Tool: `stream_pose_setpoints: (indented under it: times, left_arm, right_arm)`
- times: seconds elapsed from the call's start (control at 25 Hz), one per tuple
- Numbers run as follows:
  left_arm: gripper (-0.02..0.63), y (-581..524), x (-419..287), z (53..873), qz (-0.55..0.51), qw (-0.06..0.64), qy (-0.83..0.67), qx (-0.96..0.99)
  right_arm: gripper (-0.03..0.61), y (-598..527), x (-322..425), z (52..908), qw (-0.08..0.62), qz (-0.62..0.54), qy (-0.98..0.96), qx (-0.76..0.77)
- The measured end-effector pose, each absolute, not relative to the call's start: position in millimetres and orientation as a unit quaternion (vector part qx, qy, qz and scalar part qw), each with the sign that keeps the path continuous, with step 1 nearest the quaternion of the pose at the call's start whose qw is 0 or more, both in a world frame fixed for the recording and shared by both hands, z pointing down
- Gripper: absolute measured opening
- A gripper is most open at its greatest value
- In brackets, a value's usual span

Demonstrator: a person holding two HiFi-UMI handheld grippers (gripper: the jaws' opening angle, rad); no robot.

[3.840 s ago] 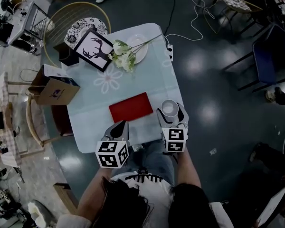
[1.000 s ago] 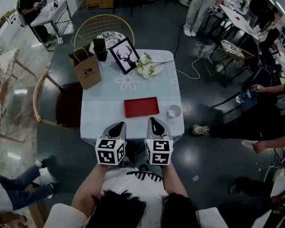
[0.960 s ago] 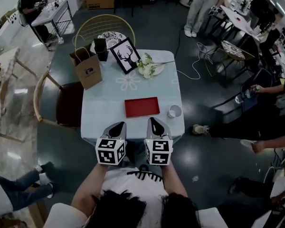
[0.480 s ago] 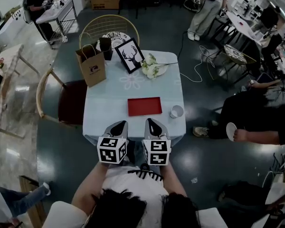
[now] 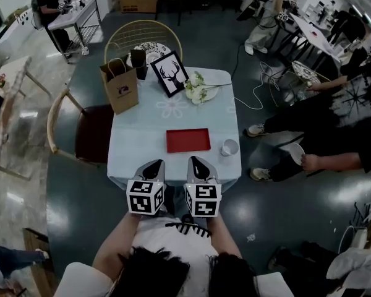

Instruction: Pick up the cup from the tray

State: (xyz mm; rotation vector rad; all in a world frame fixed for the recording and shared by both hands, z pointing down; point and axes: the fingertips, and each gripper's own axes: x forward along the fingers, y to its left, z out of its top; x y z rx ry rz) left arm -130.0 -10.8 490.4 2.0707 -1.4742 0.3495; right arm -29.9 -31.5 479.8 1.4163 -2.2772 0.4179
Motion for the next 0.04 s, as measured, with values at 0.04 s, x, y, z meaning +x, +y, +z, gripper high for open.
stream_pose_setpoints:
  times: [0.04]
  left_arm:
    - [0.000, -9.0, -131.1, 491.6, 0.135, 0.284, -0.551, 0.773]
  right_arm:
    - [0.025, -29.7, -30.9, 481.0, 0.213, 0.152, -0.820, 0.510]
